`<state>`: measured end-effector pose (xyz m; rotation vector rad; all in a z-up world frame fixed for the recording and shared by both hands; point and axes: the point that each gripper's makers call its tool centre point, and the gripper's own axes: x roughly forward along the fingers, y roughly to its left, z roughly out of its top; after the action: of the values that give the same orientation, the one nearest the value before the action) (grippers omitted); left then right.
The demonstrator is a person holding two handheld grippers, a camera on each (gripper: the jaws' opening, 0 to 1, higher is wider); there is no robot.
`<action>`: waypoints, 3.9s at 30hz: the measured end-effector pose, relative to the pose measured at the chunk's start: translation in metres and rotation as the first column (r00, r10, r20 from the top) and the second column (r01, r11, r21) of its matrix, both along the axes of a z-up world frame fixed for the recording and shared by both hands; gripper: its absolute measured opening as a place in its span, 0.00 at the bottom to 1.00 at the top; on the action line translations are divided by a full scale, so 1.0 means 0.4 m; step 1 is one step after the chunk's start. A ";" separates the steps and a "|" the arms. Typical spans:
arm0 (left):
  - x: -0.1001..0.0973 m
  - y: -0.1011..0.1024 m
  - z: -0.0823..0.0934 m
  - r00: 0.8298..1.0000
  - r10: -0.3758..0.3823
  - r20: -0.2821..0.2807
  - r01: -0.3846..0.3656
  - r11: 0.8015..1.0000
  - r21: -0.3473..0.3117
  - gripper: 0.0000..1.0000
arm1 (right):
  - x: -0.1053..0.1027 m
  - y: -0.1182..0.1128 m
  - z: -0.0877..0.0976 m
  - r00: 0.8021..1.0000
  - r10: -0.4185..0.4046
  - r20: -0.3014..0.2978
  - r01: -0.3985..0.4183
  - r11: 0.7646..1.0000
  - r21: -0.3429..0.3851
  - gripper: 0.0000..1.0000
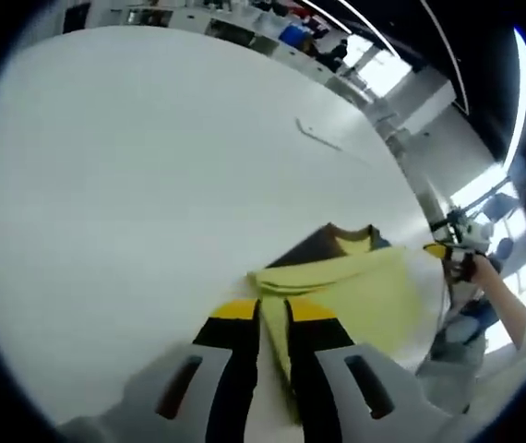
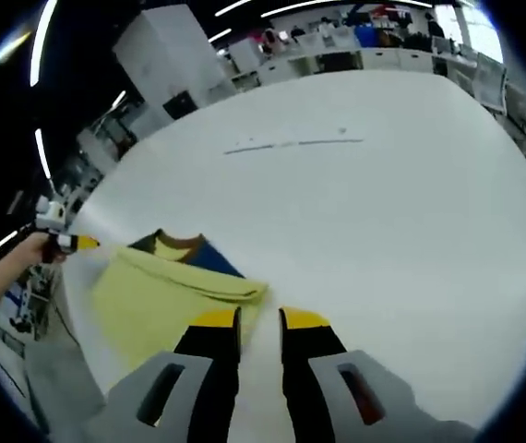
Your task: Fold the garment on the visible template until the final outline fits inside the template.
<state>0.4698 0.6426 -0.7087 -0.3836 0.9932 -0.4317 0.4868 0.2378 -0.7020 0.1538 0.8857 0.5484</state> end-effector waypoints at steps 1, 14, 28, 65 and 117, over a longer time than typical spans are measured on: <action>-0.010 -0.001 0.005 1.000 -0.002 0.004 0.002 1.000 0.000 0.10 | -0.011 0.004 0.007 1.000 0.006 0.005 -0.006 1.000 0.001 0.19; -0.102 0.014 0.081 0.996 0.002 0.091 -0.003 1.000 0.015 0.20 | -0.122 0.018 0.090 0.998 0.002 0.061 -0.003 1.000 0.014 0.33; -0.193 0.012 0.192 0.970 0.004 0.244 -0.005 1.000 0.002 0.30 | -0.239 0.020 0.170 0.987 -0.003 0.159 -0.008 0.997 0.071 0.49; -0.438 -0.031 0.249 0.930 -0.148 0.336 0.116 0.987 0.114 0.74 | -0.462 0.032 0.265 0.959 0.148 0.241 -0.158 0.987 0.022 0.89; -0.511 -0.070 0.251 0.917 -0.227 0.328 0.187 0.971 0.149 0.99 | -0.517 0.038 0.251 0.949 0.186 0.253 -0.179 0.983 -0.051 0.98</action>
<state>0.2652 0.6147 -0.6081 -0.0908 0.7139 -0.6084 0.2800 0.2530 -0.6016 -0.0256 0.6566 0.7112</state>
